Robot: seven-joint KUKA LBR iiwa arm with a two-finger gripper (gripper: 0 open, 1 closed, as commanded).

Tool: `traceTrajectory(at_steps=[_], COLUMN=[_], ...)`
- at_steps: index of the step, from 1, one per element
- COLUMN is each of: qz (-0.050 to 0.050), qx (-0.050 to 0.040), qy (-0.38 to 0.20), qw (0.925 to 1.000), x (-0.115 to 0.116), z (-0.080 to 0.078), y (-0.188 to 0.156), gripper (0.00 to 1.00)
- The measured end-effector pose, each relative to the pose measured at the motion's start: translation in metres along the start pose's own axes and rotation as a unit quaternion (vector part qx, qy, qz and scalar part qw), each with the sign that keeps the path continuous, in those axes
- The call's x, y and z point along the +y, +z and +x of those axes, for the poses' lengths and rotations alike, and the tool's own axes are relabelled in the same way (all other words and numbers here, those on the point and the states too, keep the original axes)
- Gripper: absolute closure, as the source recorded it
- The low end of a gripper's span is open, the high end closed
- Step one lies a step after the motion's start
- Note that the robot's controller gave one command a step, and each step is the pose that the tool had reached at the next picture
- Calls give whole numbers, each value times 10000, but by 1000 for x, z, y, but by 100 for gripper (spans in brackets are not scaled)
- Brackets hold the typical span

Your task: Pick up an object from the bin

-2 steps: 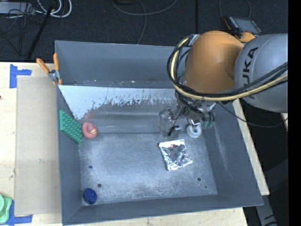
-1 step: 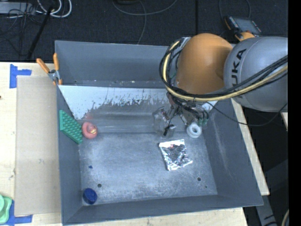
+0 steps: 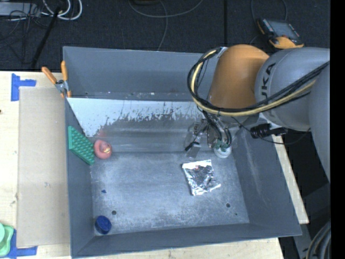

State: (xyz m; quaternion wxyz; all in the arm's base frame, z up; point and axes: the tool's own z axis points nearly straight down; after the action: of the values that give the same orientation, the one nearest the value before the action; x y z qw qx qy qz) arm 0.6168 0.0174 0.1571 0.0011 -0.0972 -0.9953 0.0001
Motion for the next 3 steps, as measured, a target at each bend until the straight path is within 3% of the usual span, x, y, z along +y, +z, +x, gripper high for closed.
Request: traceTrajectory(at_steps=[1, 2, 3], qz=[-6, 0, 3], qx=[-67, 24, 31], qy=[-1743, -1786, -1260], qw=[9847, 9839, 9920], x=[17, 17, 13], z=[14, 10, 10], y=[-231, -148, -42], gripper=[100, 100, 100])
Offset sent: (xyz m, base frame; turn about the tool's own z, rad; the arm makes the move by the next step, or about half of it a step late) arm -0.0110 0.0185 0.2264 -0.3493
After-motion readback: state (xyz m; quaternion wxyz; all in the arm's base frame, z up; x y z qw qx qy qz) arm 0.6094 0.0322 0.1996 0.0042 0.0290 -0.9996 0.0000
